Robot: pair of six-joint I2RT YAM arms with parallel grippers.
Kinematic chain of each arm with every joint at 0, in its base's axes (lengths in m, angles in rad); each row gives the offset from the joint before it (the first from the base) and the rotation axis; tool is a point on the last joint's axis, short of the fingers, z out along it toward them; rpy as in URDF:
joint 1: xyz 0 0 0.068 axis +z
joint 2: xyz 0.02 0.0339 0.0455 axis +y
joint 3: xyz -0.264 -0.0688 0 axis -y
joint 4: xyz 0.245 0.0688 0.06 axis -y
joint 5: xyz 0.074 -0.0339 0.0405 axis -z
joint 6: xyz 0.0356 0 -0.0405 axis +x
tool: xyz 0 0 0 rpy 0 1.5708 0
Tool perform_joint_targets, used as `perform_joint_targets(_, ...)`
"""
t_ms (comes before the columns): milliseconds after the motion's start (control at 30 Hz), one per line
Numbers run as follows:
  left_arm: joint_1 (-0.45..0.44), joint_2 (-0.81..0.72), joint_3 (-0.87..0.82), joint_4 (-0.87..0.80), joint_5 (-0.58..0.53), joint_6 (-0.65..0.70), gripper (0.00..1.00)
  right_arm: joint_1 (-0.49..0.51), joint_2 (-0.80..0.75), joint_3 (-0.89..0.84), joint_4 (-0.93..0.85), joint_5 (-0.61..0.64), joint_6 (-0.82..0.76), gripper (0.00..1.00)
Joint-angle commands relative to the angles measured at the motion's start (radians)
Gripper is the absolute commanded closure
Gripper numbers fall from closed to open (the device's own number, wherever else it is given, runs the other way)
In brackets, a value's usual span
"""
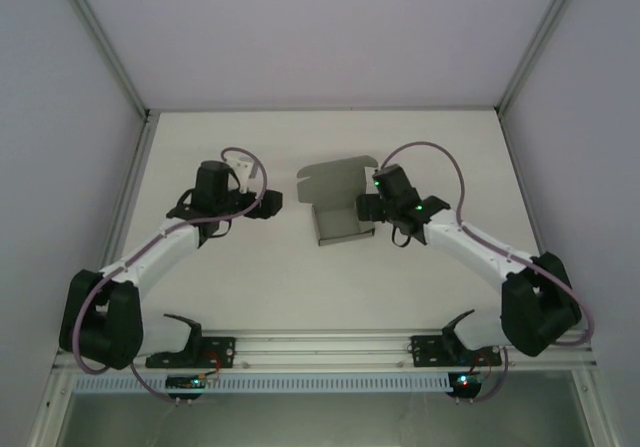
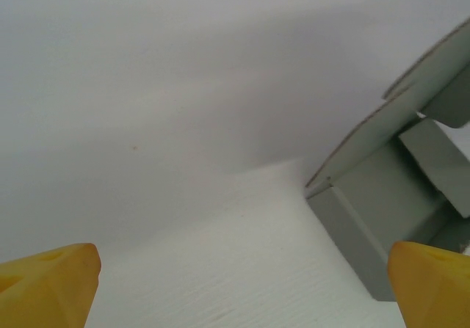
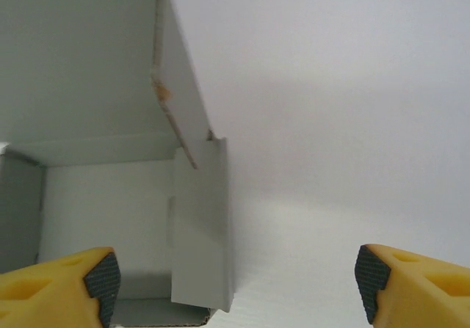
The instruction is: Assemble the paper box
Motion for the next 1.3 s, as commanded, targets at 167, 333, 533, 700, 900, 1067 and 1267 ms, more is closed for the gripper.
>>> perform_joint_targets(167,-0.014,0.190,0.191,0.068,0.220,0.139,0.00,-0.195,0.113,0.075,0.094,-0.565,-0.317,0.34)
perform_joint_targets(333,-0.009,0.316,0.302,0.050,0.393,0.200,0.00,-0.229,0.257,0.152,0.140,-0.651,-0.335,0.45)
perform_joint_targets(533,-0.004,0.444,0.421,0.005,0.528,0.309,0.04,-0.267,0.353,0.211,0.198,-0.781,-0.377,0.92)
perform_joint_targets(700,0.029,0.527,0.548,-0.097,0.653,0.392,0.14,-0.272,0.294,0.166,0.209,-0.939,-0.445,1.00)
perform_joint_targets(900,0.049,0.557,0.643,-0.334,0.912,0.621,0.42,-0.271,0.156,0.101,0.177,-1.089,-0.526,1.00)
perform_joint_targets(1067,0.049,0.511,0.647,-0.507,1.056,0.833,0.61,-0.278,0.070,0.049,0.210,-1.331,-0.553,1.00)
perform_joint_targets(1267,0.046,0.408,0.600,-0.624,1.111,1.000,0.75,-0.288,0.025,0.086,0.012,-1.440,-0.776,1.00)
